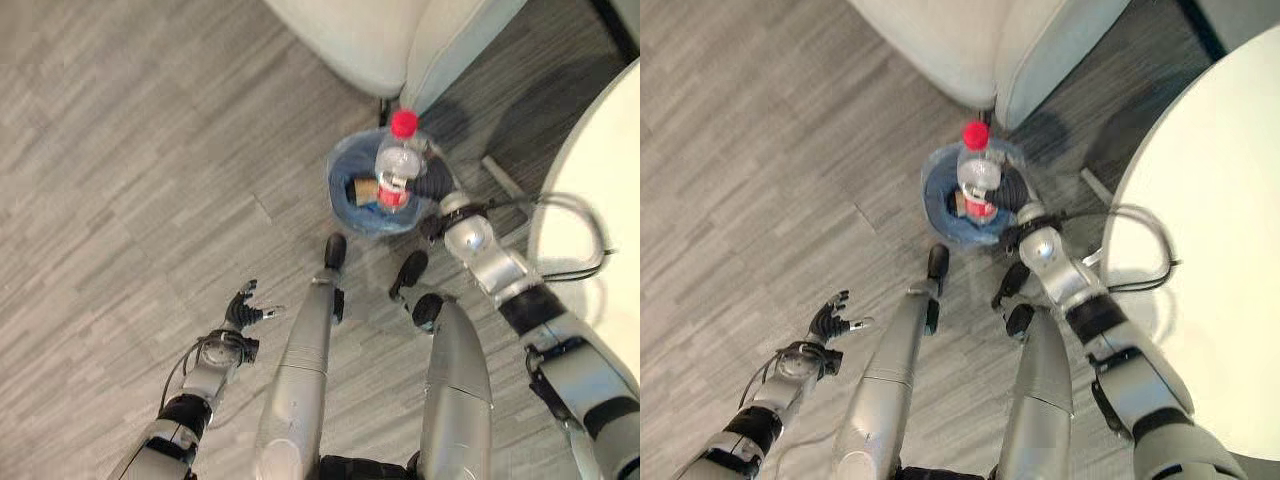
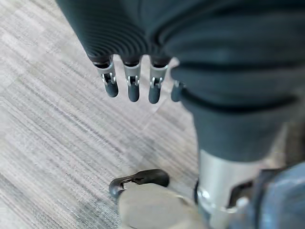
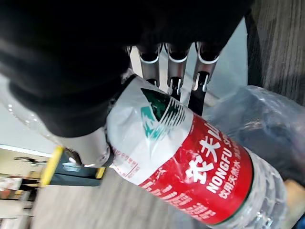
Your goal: Gather garbage on tea table into small bin, then transfer packed bag to large trash can.
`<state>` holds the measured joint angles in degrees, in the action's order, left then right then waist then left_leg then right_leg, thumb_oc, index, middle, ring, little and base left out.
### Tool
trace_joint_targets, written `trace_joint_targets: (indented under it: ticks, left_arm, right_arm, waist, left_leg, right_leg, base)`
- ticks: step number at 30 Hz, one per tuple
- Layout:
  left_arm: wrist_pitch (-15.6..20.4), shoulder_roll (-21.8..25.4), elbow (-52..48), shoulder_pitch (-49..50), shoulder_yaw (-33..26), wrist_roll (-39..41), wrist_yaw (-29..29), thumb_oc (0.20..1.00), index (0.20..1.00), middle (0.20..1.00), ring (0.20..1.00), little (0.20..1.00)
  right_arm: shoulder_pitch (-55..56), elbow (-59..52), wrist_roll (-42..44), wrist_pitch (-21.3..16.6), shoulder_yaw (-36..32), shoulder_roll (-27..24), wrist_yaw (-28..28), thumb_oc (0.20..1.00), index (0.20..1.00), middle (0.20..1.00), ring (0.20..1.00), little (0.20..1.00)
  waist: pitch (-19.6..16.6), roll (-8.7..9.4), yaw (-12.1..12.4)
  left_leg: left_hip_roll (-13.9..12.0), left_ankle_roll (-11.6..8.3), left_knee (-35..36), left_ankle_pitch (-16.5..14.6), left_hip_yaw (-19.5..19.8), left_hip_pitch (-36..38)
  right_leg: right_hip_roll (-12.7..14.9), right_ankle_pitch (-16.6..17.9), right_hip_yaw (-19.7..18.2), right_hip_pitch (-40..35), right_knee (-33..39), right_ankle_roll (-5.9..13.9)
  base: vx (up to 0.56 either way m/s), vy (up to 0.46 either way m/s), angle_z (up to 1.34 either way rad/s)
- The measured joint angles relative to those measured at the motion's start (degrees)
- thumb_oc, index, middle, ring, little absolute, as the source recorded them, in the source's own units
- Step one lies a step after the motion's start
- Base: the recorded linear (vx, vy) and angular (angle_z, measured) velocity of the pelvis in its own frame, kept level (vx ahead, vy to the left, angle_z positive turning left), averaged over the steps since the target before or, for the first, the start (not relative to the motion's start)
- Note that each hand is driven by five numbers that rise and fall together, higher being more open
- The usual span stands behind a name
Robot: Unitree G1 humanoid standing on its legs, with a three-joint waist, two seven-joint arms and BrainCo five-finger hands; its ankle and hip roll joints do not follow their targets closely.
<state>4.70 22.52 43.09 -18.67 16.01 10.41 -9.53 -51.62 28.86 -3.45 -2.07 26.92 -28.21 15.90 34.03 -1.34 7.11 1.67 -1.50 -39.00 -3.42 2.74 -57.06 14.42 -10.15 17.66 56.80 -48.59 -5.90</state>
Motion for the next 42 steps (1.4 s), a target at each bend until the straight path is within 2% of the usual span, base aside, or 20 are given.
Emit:
trace_joint_targets:
  ticks: [1,5,10,11,12,20,21,22,26,30,31,35,40,41,42]
  left_arm:
    - [0.5,0.6,-1.0,-0.1,0.8,1.0,-0.4,1.0,1.0,1.0,1.0,1.0]
    - [1.2,3.1,-3.9,-0.6,2.8,3.0,-1.6,1.0,1.0,1.0,1.0,1.0]
    - [1.2,3.1,-4.8,-1.5,4.7,4.7,-1.8,1.0,1.0,1.0,1.0,1.0]
    - [1.2,3.1,-4.8,-1.9,4.7,4.7,-1.8,1.0,1.0,1.0,1.0,1.0]
    - [1.2,3.1,-4.7,-2.4,4.7,4.7,-1.8,1.0,1.0,1.0,1.0,1.0]
    - [1.9,2.8,-6.7,-4.6,6.3,4.7,-2.4,1.0,1.0,1.0,1.0,1.0]
    - [1.8,2.7,-6.8,-4.6,6.2,4.7,-2.4,1.0,1.0,1.0,1.0,1.0]
    - [1.9,2.1,-7.0,-4.5,5.9,4.6,-2.5,1.0,1.0,1.0,1.0,1.0]
    - [1.9,1.9,-6.9,-3.0,5.8,4.2,-2.6,1.0,1.0,1.0,1.0,1.0]
    - [1.9,2.0,-6.9,-2.2,5.8,4.1,-2.6,1.0,1.0,1.0,1.0,1.0]
    - [2.3,2.4,-7.0,-2.2,6.0,4.1,-2.7,1.0,1.0,1.0,1.0,1.0]
    - [2.6,3.4,-7.0,-2.3,6.5,4.2,-3.0,1.0,1.0,1.0,1.0,1.0]
    - [2.9,3.8,-7.0,-2.4,6.5,4.2,-3.0,1.0,1.0,1.0,1.0,1.0]
    - [3.0,4.0,-7.1,-2.4,6.6,4.2,-3.0,1.0,1.0,1.0,1.0,1.0]
    - [3.3,4.1,-7.0,-2.4,6.6,4.2,-3.0,1.0,1.0,1.0,1.0,1.0]
  right_arm:
    - [-3.1,4.3,0.0,0.0,2.4,-0.8,0.9,0.2,0.2,0.2,0.2,0.2]
    - [-10.3,12.7,0.9,0.3,4.3,-0.9,2.4,0.2,0.2,0.2,0.2,0.2]
    - [-12.8,21.7,3.8,1.5,4.1,1.0,3.0,0.2,0.2,0.2,0.2,0.2]
    - [-12.8,22.0,4.4,1.6,4.1,1.4,3.2,0.636,0.636,0.636,0.636,0.636]
    - [-12.6,22.0,4.7,1.7,4.1,1.7,3.2,1.0,1.0,1.0,1.0,1.0]
    - [-13.6,16.1,3.7,2.3,6.4,1.2,4.1,1.0,1.0,1.0,1.0,1.0]
    - [-13.4,15.2,2.3,2.3,6.6,1.0,4.2,1.0,1.0,1.0,1.0,1.0]
    - [-11.8,10.5,-3.1,1.9,10.0,-2.3,4.3,1.0,1.0,1.0,1.0,1.0]
    - [-7.0,10.4,-14.2,2.1,14.9,-5.9,3.7,1.0,1.0,1.0,1.0,1.0]
    - [-5.8,13.8,-19.1,2.3,17.9,-6.2,2.9,1.0,1.0,1.0,1.0,1.0]
    - [-6.1,17.1,-22.1,2.5,20.7,-6.0,2.0,1.0,1.0,1.0,1.0,1.0]
    - [-8.0,24.7,-26.8,2.9,26.1,-3.5,1.0,1.0,1.0,1.0,1.0,1.0]
    - [-10.6,33.3,-29.3,5.0,27.2,0.6,0.2,1.0,1.0,1.0,1.0,1.0]
    - [-11.0,34.4,-29.3,5.1,27.7,1.0,0.0,0.448,0.448,0.448,0.448,0.448]
    - [-11.1,35.3,-29.4,5.1,28.1,1.3,-0.1,0.2,0.2,0.2,0.2,0.2]
  waist:
    - [-0.2,0.41,-0.3]
    - [-0.4,0.53,-0.2]
    - [-0.5,0.49,1.6]
    - [-0.5,0.48,1.5]
    - [-0.5,0.45,1.4]
    - [-0.5,0.37,1.6]
    - [-0.5,0.41,1.4]
    - [-0.6,0.44,1.3]
    - [-4.2,0.64,0.4]
    - [-5.6,0.73,-0.4]
    - [-5.8,0.75,-0.3]
    - [-5.8,0.71,-0.2]
    - [-5.8,0.6,0.7]
    - [-5.8,0.56,0.9]
    - [-5.7,0.54,1.2]
  left_leg:
    - [0.7,0.23,-1.7,-1.4,-0.2,-1.3]
    - [1.1,0.27,-1.7,-1.3,-0.2,-6.3]
    - [1.7,0.69,-3.1,-0.7,-0.6,-9.9]
    - [1.8,0.83,-3.5,-0.6,-0.8,-10.4]
    - [1.8,1.1,-3.9,-0.4,-0.9,-10.8]
    - [2.1,0.79,-3.5,-0.3,-1.0,-9.6]
    - [2.1,0.84,-3.2,-0.3,-0.9,-9.2]
    - [2.2,1.41,-0.9,0.4,-0.8,-7.8]
    - [2.2,1.38,1.6,1.2,-0.7,-7.6]
    - [2.1,1.37,1.8,1.2,-0.6,-7.9]
    - [2.1,1.32,2.2,1.3,-0.6,-7.9]
    - [2.2,1.1,2.1,1.8,-0.4,-9.3]
    - [2.8,0.84,1.3,2.3,-0.2,-12.5]
    - [3.0,0.75,1.2,2.4,0.0,-12.9]
    - [3.2,0.3,1.2,2.2,0.1,-13.2]
  right_leg:
    - [1.2,-2.4,-0.6,1.7,-2.5,-0.23]
    - [2.1,-2.3,-0.7,6.9,-3.8,-0.05]
    - [2.5,-2.9,-2.0,11.1,-6.2,-0.63]
    - [2.7,-3.0,-2.1,11.6,-6.6,-0.85]
    - [2.9,-2.9,-2.1,11.9,-7.0,-1.14]
    - [3.2,-2.9,-2.1,10.7,-6.8,-0.64]
    - [3.1,-3.0,-2.1,10.2,-6.5,-0.64]
    - [2.9,-2.3,-1.8,9.1,-4.7,-0.49]
    - [2.3,-1.4,-1.7,8.9,-1.9,0.89]
    - [2.0,-0.9,-1.8,9.0,-1.2,1.33]
    - [1.9,-0.4,-1.7,9.1,-0.9,2.0]
    - [2.0,-0.2,-1.6,10.3,-1.2,1.35]
    - [2.9,-0.7,-1.4,13.6,-3.3,0.89]
    - [3.1,-0.9,-1.4,13.9,-3.7,0.89]
    - [3.4,-1.1,-1.4,14.4,-4.0,0.83]
  base:
    - [-0.01,0.014,0.29]
    - [0.02,0.01,0.2]
    - [0.03,0.012,0.05]
    - [0.0,0.0,0.0]
    - [0.02,0.019,0.06]
    - [0.0,0.001,0.01]
    - [0.0,0.0,0.0]
    - [0.0,0.0,0.0]
    - [-0.01,-0.018,-0.03]
    - [-0.02,-0.028,-0.03]
    - [-0.01,-0.038,0.01]
    - [0.0,-0.028,0.03]
    - [0.0,-0.027,0.09]
    - [0.0,-0.026,0.16]
    - [-0.01,-0.034,0.16]
